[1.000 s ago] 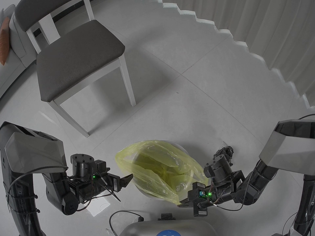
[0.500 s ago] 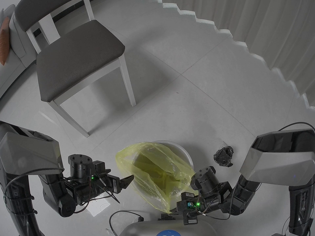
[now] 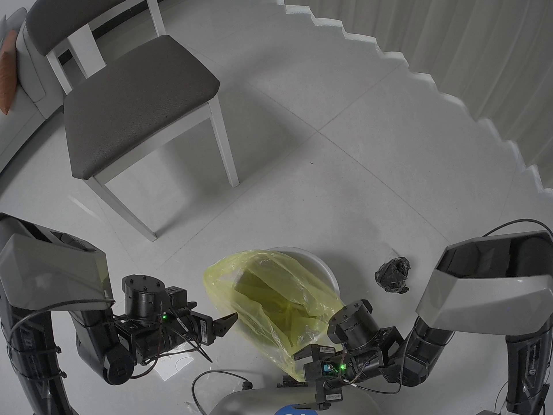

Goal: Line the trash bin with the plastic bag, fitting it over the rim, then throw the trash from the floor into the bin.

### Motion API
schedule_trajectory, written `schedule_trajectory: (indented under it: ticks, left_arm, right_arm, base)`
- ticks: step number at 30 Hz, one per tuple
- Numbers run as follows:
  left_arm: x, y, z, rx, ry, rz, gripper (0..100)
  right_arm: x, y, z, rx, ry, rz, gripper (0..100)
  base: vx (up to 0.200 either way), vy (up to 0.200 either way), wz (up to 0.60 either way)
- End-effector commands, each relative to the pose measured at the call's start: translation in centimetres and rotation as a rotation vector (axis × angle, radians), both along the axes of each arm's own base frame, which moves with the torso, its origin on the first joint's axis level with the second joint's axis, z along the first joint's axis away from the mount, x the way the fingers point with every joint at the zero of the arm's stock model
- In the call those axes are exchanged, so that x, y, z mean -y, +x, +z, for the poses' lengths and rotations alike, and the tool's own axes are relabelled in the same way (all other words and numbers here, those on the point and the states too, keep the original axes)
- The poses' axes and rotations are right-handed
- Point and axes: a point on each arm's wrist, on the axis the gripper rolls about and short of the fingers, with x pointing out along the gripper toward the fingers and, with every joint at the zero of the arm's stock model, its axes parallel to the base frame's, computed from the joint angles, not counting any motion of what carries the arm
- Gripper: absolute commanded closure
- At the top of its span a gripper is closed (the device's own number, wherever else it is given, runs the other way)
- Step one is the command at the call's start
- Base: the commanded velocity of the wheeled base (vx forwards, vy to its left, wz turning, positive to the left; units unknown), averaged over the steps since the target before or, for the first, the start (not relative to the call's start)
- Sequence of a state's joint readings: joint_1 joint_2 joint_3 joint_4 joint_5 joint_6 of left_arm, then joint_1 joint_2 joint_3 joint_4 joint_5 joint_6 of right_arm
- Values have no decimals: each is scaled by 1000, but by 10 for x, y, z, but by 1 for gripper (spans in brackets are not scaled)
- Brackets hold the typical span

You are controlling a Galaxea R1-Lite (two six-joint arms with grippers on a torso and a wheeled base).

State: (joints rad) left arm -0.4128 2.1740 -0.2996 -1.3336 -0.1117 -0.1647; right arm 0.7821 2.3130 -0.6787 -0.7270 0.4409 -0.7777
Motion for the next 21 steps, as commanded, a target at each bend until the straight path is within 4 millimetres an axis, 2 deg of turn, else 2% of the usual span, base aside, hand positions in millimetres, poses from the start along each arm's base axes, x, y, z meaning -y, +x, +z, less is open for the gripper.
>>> schedule_trajectory:
  ticks: [1,6,10,16,19,21]
  left_arm:
    - [3,-3,0,-10,-6,-8,0]
    - [11,-6,-2,-21,-8,-24,0]
    - [14,-6,-4,-27,-5,-34,0]
    - [18,-6,-18,-68,13,-41,0]
    - [19,-5,-22,-71,13,-42,0]
    - [23,2,-24,-60,5,-40,0]
  right_arm:
    - [-2,-15,16,16,19,38,0]
    - [-1,-31,29,29,35,69,0]
    - [-4,-38,29,16,33,83,0]
    - [-5,-41,29,15,33,92,0]
    - [-2,-42,36,24,44,88,0]
    - [7,-40,45,36,58,63,0]
  base:
    - [0,0,0]
    - [0,0,0]
    - [0,0,0]
    - [0,0,0]
    - [0,0,0]
    - [0,0,0]
